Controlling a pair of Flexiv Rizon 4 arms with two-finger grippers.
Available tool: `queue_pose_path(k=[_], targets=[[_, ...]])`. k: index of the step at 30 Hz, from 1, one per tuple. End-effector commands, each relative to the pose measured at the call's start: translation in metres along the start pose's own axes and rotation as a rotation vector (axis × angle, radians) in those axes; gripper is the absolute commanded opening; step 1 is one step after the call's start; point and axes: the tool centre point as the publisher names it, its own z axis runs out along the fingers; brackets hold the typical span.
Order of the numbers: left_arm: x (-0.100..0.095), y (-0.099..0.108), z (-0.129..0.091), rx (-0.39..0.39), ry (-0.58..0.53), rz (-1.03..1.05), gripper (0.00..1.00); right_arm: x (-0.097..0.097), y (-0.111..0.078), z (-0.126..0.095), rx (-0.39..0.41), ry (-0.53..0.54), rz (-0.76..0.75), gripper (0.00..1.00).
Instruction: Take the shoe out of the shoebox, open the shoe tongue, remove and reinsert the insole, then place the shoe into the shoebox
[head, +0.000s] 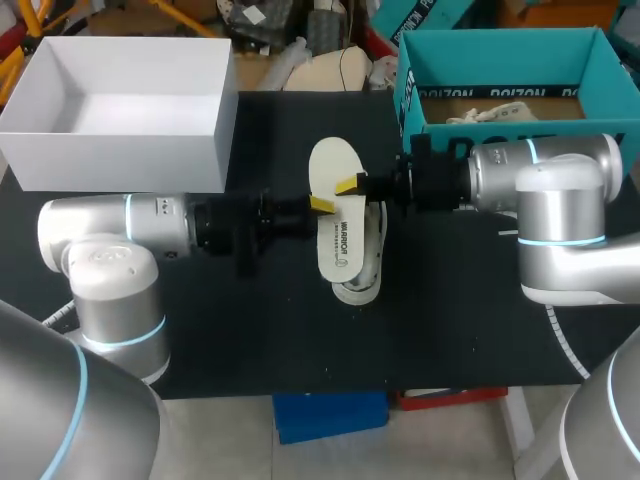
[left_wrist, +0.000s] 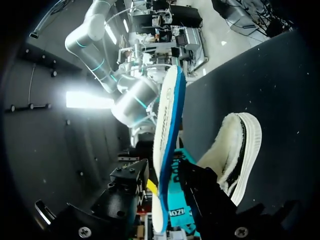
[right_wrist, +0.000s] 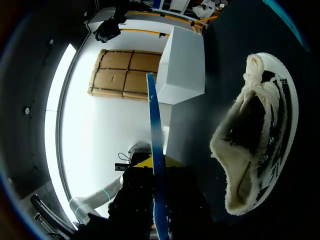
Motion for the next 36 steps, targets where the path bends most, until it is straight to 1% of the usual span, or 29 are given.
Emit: queue_pose_path(k=[1,3,5,6,7,12,13,14,18,19,22,24,25,27,29,30,34,36], targets=[[0.002,0.005,0.011,0.001,-0.001,0.001,0.36,0.001,0.0,0.0,-0.001,-0.003,0.001,0.0],[0.001,0.007,0.013,0.0,-0.002,0.002,0.35,0.001,0.0,0.0,-0.001,-0.003,0.001,0.0],[0.0,0.008,0.015,0.001,-0.005,0.004,0.26,0.001,0.0,0.0,-0.001,-0.003,0.001,0.0],[-0.001,0.007,0.016,0.003,-0.006,0.006,0.24,0.001,0.0,0.0,-0.001,-0.003,0.001,0.0],[-0.001,0.007,0.017,0.005,-0.007,0.007,0.25,0.001,0.0,0.0,-0.001,-0.003,0.001,0.0],[0.0,0.006,0.019,0.012,0.002,0.004,0.12,0.001,0.0,0.0,-0.001,-0.003,0.001,0.0],[0.0,0.006,0.019,0.01,0.005,0.005,0.03,0.001,0.0,0.0,-0.001,-0.003,0.001,0.0],[0.0,0.006,0.019,0.008,0.005,0.006,0.0,0.001,0.0,0.0,-0.001,-0.003,0.001,0.0],[0.0,0.007,0.02,-0.015,0.015,-0.002,0.0,0.001,-0.001,0.0,0.0,0.0,0.002,0.0],[0.0,0.007,0.02,-0.017,0.017,-0.005,0.0,0.003,-0.001,-0.001,-0.015,0.008,0.0,1.0],[-0.002,0.006,0.018,-0.026,0.028,-0.013,0.0,0.005,-0.002,-0.006,-0.058,0.018,-0.016,1.0],[-0.004,0.003,0.015,-0.031,0.055,-0.025,0.0,0.006,-0.004,-0.012,-0.084,0.011,-0.03,1.0],[-0.004,0.001,0.013,-0.032,0.068,-0.034,0.0,0.005,-0.005,-0.014,-0.082,-0.023,-0.029,1.0],[-0.004,-0.003,0.009,-0.03,0.089,-0.072,0.0,0.004,-0.009,-0.019,-0.093,-0.05,-0.041,1.0],[-0.004,-0.01,0.004,-0.008,0.118,-0.102,0.0,0.003,-0.014,-0.025,-0.104,-0.101,-0.052,1.0],[-0.003,-0.013,0.002,-0.005,0.153,-0.107,0.0,0.003,-0.016,-0.029,-0.109,-0.123,-0.06,1.0],[0.003,-0.027,-0.01,0.008,0.228,-0.149,0.0,0.003,-0.027,-0.043,-0.121,-0.218,-0.088,1.0],[0.009,-0.037,-0.016,0.017,0.286,-0.163,0.0,0.003,-0.033,-0.05,-0.105,-0.298,-0.099,1.0]])
